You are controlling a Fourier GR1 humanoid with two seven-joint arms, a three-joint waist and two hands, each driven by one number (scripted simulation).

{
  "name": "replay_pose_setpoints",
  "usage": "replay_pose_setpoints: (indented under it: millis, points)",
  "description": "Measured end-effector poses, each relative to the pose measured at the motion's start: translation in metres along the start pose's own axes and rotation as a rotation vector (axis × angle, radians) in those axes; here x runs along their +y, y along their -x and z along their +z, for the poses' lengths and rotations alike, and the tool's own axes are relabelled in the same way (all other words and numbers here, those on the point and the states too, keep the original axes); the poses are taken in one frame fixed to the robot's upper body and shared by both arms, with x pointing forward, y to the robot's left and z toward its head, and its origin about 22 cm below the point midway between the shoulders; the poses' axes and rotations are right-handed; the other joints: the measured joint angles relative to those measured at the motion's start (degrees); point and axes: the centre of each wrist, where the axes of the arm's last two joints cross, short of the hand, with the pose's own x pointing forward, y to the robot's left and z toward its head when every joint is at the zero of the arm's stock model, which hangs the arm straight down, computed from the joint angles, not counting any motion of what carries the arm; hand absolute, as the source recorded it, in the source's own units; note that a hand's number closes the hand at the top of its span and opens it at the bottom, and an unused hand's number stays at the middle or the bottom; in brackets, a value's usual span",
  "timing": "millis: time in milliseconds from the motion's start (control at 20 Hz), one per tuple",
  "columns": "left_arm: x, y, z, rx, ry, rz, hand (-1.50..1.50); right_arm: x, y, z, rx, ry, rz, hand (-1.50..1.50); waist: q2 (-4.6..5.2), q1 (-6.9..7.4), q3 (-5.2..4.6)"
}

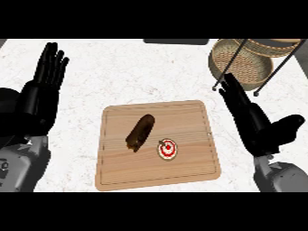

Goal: Pick the cupcake from the cutting board and place it in the tiered basket

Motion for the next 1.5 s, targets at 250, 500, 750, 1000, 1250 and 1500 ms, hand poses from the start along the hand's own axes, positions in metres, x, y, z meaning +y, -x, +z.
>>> replay_pose_setpoints:
  millis: [250,500,750,1000,1250,1500]
  points:
    - [0.038,0.04,0.031,0.242,-0.063,-0.077,0.0,0.018,0.028,0.018,-0.062,0.181,-0.256,1.5,1.13,-0.62,1.6]
    - [0.069,0.078,0.071,0.509,-0.11,-0.141,0.0,0.02,0.033,0.035,-0.252,0.457,-0.411,-1.5,1.05,-2.57,2.43]
    - [0.089,0.091,0.094,0.624,-0.102,-0.168,0.0,0.038,0.091,0.073,-0.084,0.733,-0.164,-1.5,1.43,-1.28,1.71]
    - [0.096,0.093,0.097,0.657,-0.072,-0.174,0.0,0.06,0.128,0.108,0.101,0.761,0.128,-1.5,1.2,0.32,0.84]
    - [0.103,0.093,0.099,0.664,-0.049,-0.177,0.0,0.075,0.127,0.116,0.173,0.629,0.229,-1.5,0.76,1.44,0.25]
    - [0.108,0.093,0.097,0.663,-0.051,-0.18,0.0,0.077,0.112,0.106,0.286,0.53,0.249,-1.5,1.02,1.27,0.55]
